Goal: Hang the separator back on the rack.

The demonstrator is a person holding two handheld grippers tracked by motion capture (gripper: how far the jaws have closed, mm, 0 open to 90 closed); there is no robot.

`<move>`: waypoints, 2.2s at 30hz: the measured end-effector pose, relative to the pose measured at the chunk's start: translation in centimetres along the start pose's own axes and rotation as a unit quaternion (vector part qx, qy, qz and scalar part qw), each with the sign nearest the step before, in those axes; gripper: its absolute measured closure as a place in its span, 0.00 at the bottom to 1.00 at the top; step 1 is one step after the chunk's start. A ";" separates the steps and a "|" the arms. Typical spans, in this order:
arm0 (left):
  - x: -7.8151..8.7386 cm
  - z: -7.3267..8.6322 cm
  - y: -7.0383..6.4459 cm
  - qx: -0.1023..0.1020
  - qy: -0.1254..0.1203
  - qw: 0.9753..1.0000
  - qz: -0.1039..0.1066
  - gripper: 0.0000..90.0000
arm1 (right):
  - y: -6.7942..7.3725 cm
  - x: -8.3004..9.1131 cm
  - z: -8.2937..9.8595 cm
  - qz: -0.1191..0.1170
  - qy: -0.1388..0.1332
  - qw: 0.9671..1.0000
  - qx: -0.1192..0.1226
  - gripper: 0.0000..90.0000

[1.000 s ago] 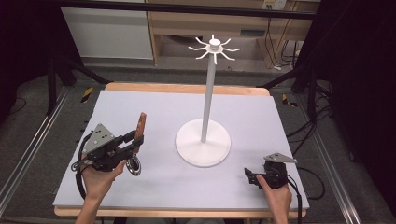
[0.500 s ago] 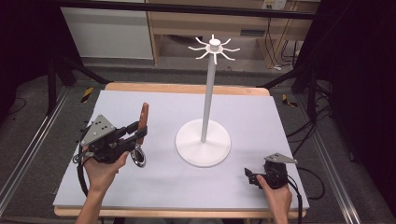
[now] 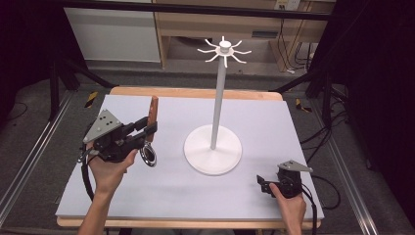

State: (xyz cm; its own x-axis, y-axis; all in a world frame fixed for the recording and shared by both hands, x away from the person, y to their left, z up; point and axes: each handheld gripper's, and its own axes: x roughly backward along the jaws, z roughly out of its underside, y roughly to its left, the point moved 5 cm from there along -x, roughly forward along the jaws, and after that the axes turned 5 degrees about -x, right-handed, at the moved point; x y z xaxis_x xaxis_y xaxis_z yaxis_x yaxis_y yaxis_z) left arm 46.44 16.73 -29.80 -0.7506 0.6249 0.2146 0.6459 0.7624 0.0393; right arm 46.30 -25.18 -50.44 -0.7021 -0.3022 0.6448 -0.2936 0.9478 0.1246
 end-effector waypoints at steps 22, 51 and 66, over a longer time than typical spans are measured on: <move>-0.9 -3.9 -0.9 -0.005 -0.024 1.000 0.015 0.75 | -0.3 0.3 -0.1 0.004 -0.010 1.000 -0.008 0.08; -2.5 -8.6 -3.5 -0.030 -0.042 0.998 0.033 0.75 | -0.3 0.3 -0.2 0.001 -0.012 1.000 -0.010 0.08; -3.5 -10.1 -4.3 -0.035 -0.043 0.998 0.038 0.75 | -0.4 0.2 -0.2 0.000 -0.011 1.000 -0.007 0.08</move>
State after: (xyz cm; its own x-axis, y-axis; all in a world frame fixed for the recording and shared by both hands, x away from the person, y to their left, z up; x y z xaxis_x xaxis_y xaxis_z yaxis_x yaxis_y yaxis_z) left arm 47.70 9.52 -20.89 -0.7062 0.6950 0.1349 0.7074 0.7004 0.0952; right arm 46.36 -25.57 -50.22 -0.7161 -0.3040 0.6283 -0.2843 0.9492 0.1353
